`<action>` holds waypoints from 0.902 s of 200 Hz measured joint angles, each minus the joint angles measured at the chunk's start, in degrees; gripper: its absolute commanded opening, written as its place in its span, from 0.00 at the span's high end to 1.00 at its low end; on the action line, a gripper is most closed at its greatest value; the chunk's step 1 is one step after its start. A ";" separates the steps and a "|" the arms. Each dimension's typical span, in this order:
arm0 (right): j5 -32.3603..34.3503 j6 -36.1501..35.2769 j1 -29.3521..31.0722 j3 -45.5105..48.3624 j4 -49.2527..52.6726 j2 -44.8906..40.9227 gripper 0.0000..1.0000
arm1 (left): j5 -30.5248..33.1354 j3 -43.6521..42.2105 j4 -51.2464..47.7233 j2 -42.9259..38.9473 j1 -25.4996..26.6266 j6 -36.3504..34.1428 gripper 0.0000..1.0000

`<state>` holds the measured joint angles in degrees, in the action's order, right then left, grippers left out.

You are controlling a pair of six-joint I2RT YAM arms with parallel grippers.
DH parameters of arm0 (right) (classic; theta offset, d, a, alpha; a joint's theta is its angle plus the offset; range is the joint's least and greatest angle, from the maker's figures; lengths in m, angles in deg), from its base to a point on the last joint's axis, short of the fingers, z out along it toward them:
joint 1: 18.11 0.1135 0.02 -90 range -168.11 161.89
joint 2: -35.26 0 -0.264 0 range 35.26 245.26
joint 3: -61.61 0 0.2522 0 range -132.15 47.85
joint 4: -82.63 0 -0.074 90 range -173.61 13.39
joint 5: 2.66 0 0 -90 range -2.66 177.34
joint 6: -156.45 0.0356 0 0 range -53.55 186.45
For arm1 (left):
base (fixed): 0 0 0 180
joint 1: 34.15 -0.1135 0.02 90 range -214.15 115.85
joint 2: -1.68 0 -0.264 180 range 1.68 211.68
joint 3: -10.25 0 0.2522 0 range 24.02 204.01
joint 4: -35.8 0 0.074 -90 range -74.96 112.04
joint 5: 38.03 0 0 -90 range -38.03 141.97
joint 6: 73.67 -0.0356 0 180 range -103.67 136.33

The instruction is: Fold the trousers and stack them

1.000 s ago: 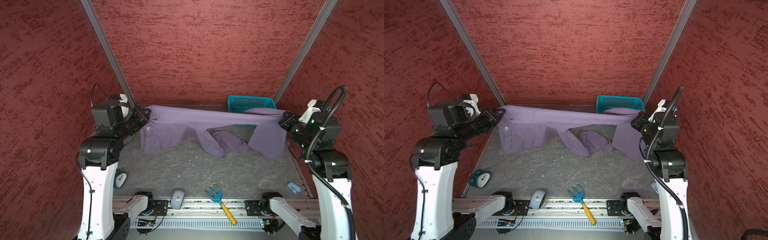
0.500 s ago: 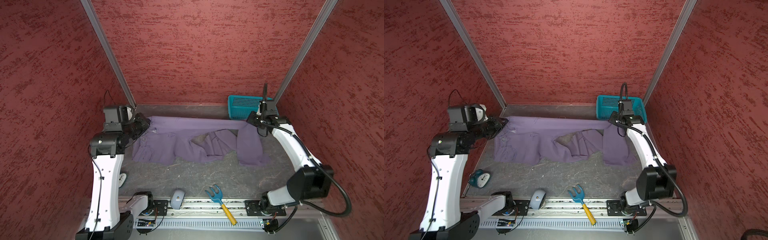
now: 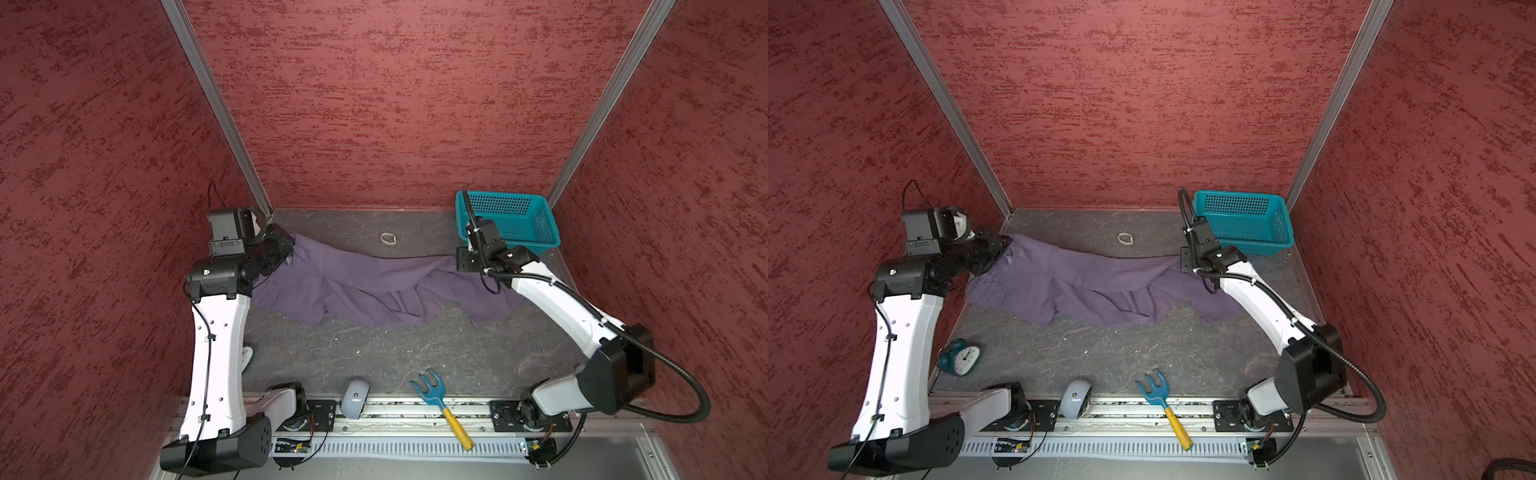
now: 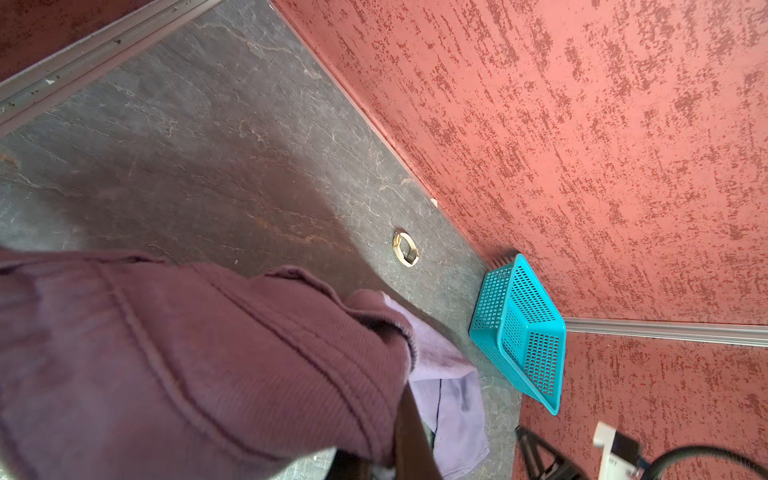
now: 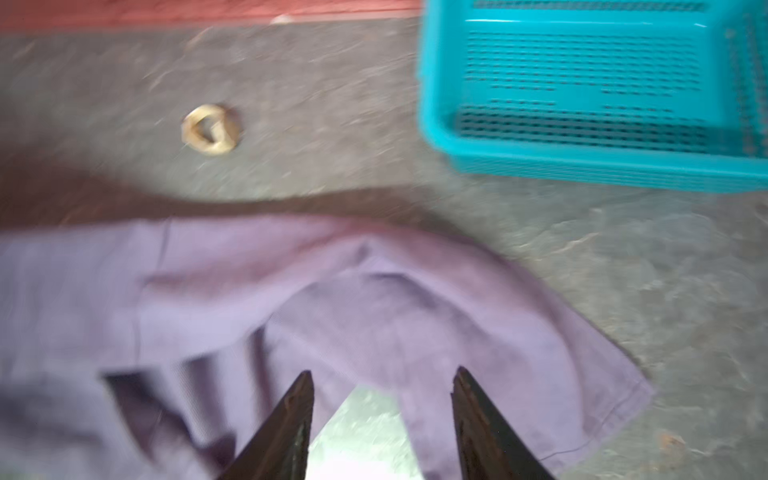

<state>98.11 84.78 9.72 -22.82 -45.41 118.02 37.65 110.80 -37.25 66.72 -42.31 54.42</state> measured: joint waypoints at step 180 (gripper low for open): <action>-4.42 12.70 10.03 11.50 -15.13 19.28 0.29 | -2.54 -4.35 1.95 0.17 -3.04 -0.02 1.00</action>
<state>93.69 97.48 19.75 -11.33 -60.54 137.30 35.11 106.45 -35.30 66.89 -45.35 54.40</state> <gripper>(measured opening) 0.745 0.082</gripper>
